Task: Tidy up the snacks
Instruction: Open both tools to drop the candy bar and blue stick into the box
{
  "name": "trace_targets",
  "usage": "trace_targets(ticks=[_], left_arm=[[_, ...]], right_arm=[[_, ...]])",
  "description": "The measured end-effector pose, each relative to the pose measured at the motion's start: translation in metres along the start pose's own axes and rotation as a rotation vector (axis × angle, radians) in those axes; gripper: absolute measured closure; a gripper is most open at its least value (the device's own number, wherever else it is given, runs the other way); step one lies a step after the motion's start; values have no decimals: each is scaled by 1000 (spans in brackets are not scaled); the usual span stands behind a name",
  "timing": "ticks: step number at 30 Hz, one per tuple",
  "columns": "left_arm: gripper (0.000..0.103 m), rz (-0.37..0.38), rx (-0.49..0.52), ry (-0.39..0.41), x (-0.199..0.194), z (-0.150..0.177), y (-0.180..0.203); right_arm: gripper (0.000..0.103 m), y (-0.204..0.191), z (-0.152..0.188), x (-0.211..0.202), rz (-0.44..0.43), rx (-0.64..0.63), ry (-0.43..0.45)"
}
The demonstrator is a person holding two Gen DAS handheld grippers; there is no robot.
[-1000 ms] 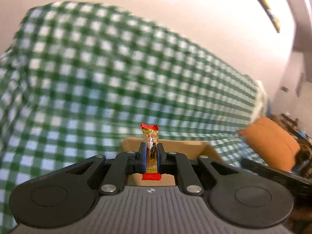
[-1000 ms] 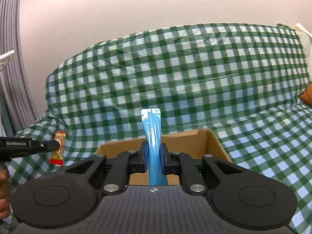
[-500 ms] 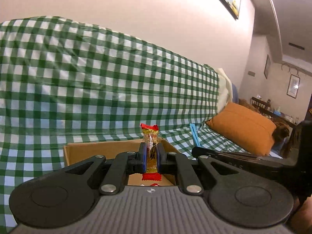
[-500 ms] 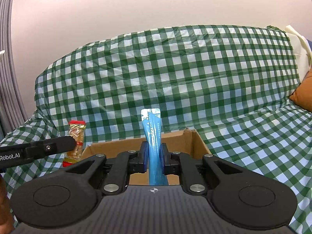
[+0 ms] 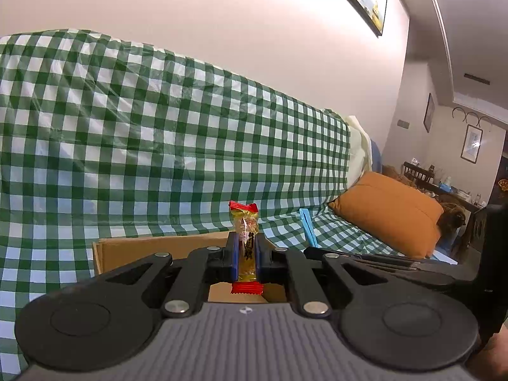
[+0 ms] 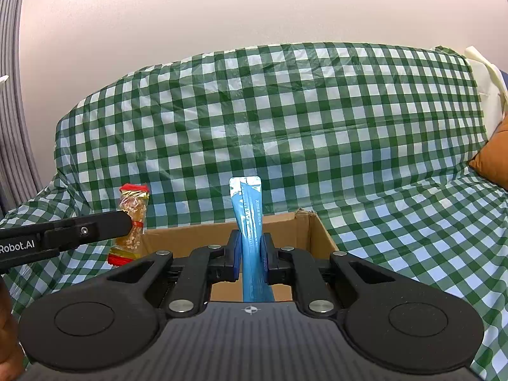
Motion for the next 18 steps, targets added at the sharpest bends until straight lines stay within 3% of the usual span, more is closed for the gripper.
trace_targets(ticks=[10,12,15,17,18], left_arm=[[93,49,2,-1,1,-2,2],[86,68,-7,-27,4,-1,1],[70,77,3,-40,7,2,2],[70,81,10,-38,7,3,2],[68,82,10,-37,7,4,2]], right_arm=[[87,2,0,0,4,1,-3],[84,3,1,3,-5,9,-30],[61,2,3,7,23,2,-57],[43,5,1,6,32,12,-49],[41,7,1,6,40,19,-49]])
Point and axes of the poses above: each gripper's, at about its wrist camera, not at the fingertips, and x roughly the way its jaws point, y to its right, z to its underside, the point moved 1 cm from there along x, roughly the way its jaws point
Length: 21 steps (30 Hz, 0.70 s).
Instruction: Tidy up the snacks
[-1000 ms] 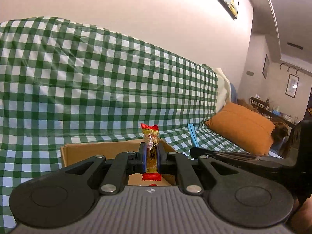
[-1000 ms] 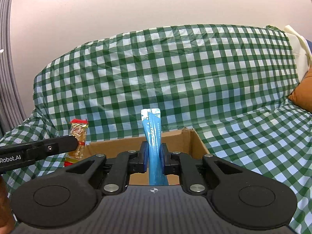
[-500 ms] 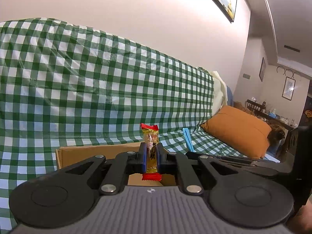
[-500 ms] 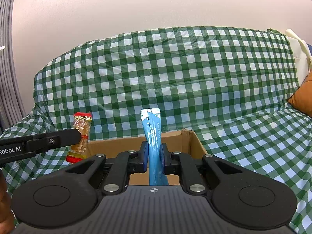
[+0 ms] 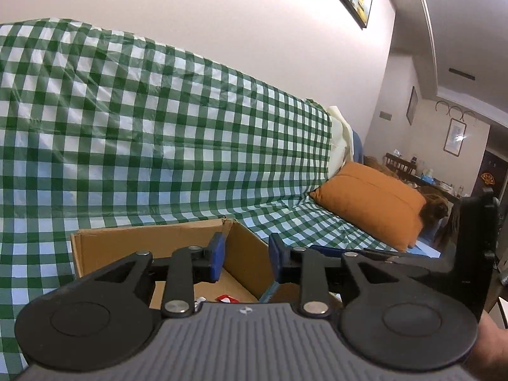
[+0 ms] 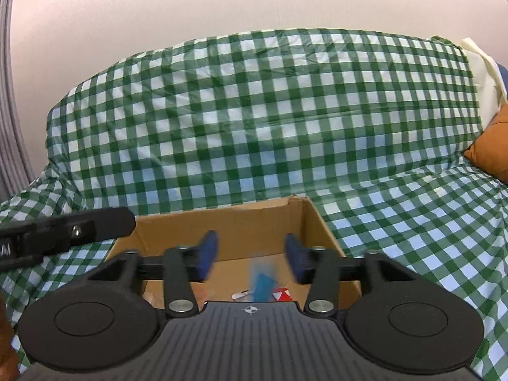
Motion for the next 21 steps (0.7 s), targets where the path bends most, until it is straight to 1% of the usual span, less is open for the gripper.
trace_targets(ticks=[1,3,5,6,7,8,10,11,12,14,16,18,21], left_arm=[[67,-2,3,0,0,1,0],[61,-16,20,-1,-2,2,0],[56,-35,56,-2,-5,4,3],[50,-36,69,-2,-7,4,5],[45,-37,80,-1,-10,4,6],[38,-46,89,-9,-12,4,8],[37,-69,113,-38,-16,-1,14],[34,-70,130,-51,-21,-5,20],[27,-73,144,-53,-28,-8,26],[20,-117,154,-26,-45,-13,38],[17,-169,143,-9,-64,-17,49],[11,-228,118,-13,-80,-16,60],[10,-292,86,-64,-95,-8,73]], right_arm=[[38,2,0,0,5,7,-3],[33,5,0,1,9,23,-12],[24,9,0,2,9,37,-24],[22,9,0,2,12,38,-26],[19,10,0,1,19,37,-25],[15,11,0,-1,23,38,-20],[10,12,1,-7,21,48,-8],[8,14,0,-11,13,52,-1],[6,15,0,-15,6,53,8],[1,17,-2,-23,-16,41,27],[0,20,-4,-31,-28,38,46],[0,23,-7,-40,-23,50,29],[0,24,-12,-63,-9,77,-4]])
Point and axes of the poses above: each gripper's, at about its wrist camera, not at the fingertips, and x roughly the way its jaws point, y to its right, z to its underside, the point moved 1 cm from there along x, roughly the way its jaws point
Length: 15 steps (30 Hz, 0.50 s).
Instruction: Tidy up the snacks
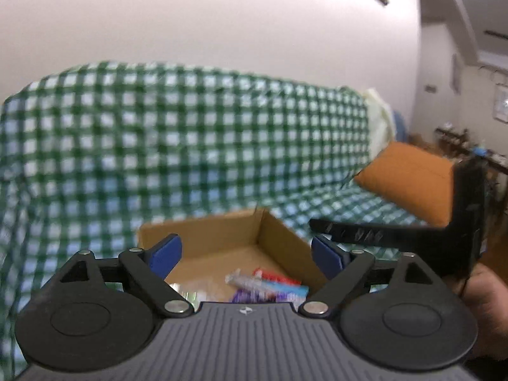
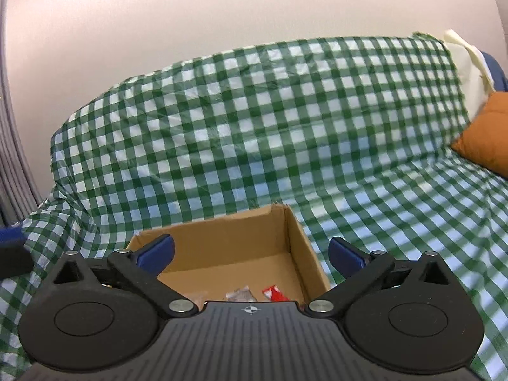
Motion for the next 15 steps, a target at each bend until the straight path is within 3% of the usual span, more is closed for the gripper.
trace_targets(ticks=[2,9,12,15], left_arm=[[0,-38,-52,-44,-9,11,3],[0,-182,-196,-211,-11,63,18],[0,-204,-195,-247,-7,85,17],[0,-266,-204,-271,-2,99,13]], right_arm=[[0,-1,4,-18,-1,3,-10],[0,10,66,-52,47,-43,-128],[0,17,80,-58,58,37,-130],[0,10,77,-62,1,23,-57]])
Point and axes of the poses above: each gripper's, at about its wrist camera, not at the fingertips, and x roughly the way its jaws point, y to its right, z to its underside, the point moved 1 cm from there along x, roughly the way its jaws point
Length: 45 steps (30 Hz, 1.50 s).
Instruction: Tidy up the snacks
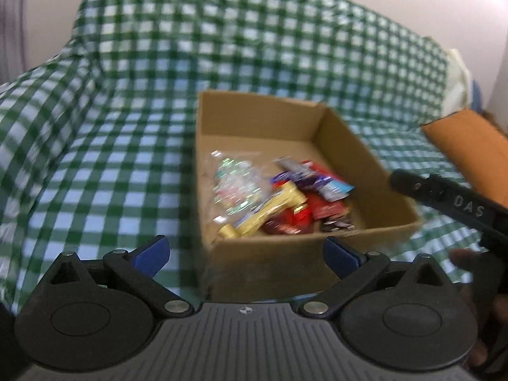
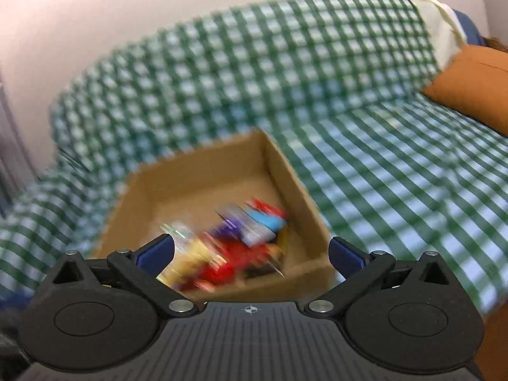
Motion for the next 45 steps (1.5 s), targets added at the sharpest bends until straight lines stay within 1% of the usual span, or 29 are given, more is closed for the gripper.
trace_targets(ticks=[1,2,3,5,8,11,18,23,35,45], left_arm=[[0,-9,-7,-4,2,2,-2],[0,-16,-9,-7,4,2,-5],[0,-26,-9,-7,5,1,-6],[0,-40,-11,-3,9,-1,-7],[0,-41,-35,-3,8,-1,-9],[0,-38,-55,-16,14,-1,-6],[0,-42,-43,-40,20,3,5],[0,-54,-49,-56,25,3,4],[0,-68,-48,-57,24,1,0],[0,-65,-39,-50,22,-1,3]], right_arm=[[0,-3,2,4,14,-18,-9],[0,-5,4,9,18,-30,-35],[0,-6,5,12,11,-36,-48],[0,-9,6,15,4,-52,-46],[0,-13,8,22,4,-69,-60],[0,-16,10,23,1,-92,-54],[0,-12,13,20,12,-133,-65],[0,-9,13,20,12,-134,-67],[0,-14,13,22,1,-148,-63],[0,-13,12,22,2,-138,-61]])
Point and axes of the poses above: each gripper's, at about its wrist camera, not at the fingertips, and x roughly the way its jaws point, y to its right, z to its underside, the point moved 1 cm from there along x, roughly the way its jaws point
